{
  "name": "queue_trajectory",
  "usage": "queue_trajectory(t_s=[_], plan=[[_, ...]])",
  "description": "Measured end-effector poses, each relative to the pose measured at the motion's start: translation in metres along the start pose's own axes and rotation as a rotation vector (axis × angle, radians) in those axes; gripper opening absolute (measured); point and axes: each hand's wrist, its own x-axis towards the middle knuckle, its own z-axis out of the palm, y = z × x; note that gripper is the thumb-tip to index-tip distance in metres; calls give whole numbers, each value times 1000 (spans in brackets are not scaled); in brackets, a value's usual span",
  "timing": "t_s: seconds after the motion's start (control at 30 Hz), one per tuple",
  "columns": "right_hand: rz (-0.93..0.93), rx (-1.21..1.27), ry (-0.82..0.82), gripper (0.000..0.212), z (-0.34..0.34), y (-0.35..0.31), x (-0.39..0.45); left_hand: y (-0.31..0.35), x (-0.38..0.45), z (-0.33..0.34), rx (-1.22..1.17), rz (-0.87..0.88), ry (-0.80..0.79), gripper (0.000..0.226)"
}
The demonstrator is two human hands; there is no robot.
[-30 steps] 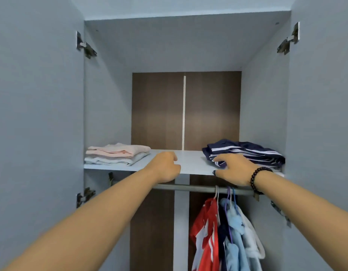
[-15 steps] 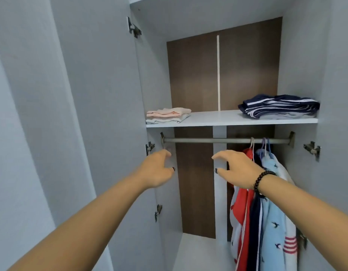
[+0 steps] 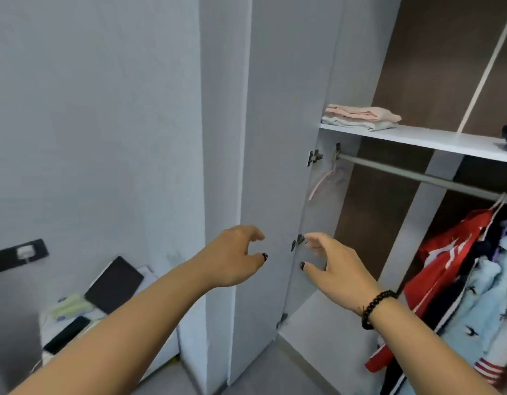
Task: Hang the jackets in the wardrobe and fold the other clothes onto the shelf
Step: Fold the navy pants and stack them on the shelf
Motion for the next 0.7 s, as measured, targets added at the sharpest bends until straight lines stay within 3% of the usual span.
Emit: queue_trajectory(t_s=[0.4,0.7], plan=[[-270,99,-361,35,141,-133,26,-134,-153,-41,-75,-392,164,46],[-355,139,-615,32,311,-262,44,-283,-274,-100,-151,-628,267,43]])
